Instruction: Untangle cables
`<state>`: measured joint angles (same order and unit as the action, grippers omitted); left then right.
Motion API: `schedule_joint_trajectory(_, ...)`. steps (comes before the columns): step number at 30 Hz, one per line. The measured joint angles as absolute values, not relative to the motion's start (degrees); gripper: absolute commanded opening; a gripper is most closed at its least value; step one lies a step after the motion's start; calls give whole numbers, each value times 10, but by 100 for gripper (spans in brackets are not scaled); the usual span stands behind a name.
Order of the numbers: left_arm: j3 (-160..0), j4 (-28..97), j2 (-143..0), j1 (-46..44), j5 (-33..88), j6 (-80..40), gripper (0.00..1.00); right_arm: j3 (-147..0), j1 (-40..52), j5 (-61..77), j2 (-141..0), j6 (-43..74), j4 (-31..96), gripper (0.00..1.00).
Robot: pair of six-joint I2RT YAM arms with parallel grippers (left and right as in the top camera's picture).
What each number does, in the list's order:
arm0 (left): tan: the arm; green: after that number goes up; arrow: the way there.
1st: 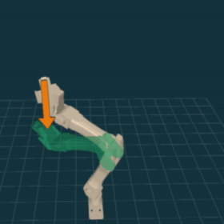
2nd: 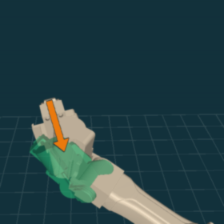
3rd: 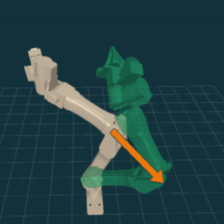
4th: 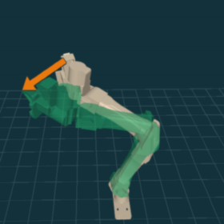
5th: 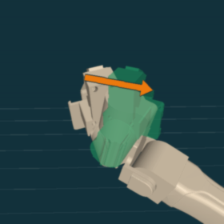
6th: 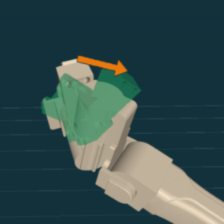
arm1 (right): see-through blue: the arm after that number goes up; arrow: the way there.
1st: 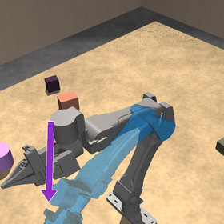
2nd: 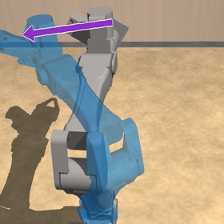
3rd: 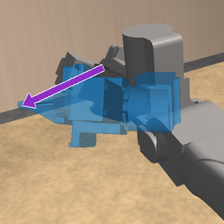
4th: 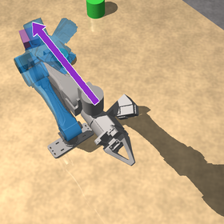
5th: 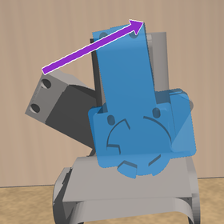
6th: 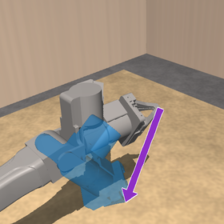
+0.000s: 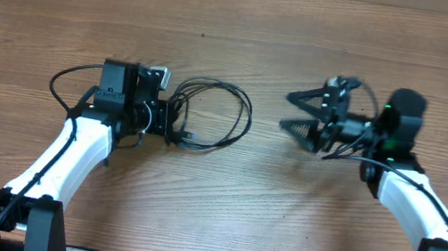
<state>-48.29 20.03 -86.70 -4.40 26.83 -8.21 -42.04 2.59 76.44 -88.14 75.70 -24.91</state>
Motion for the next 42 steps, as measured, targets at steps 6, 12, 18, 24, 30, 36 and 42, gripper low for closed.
schedule_joint_trajectory(6, -483, 191, -867, -44, 362, -82, 4, -420, 95, 685, -881, 648, -62, 100)
schedule_joint_trajectory(12, -483, 179, -867, -44, 441, -82, 4, -420, 171, 598, -881, 618, -38, 100)
schedule_joint_trajectory(18, -482, 136, -867, -44, 513, -88, 4, -420, 246, 519, -881, 633, -20, 100)
schedule_joint_trajectory(24, -482, 91, -867, -44, 533, -121, 4, -420, 264, 436, -881, 707, 5, 99)
schedule_joint_trajectory(30, -482, 85, -867, -44, 531, -168, 4, -420, 265, 378, -881, 799, 9, 94)
schedule_joint_trajectory(36, -482, 72, -867, -44, 529, -270, 4, -420, 266, 347, -881, 890, 10, 94)
schedule_joint_trajectory(42, -482, 72, -867, -44, 529, -379, 4, -420, 286, 310, -881, 969, 10, 97)
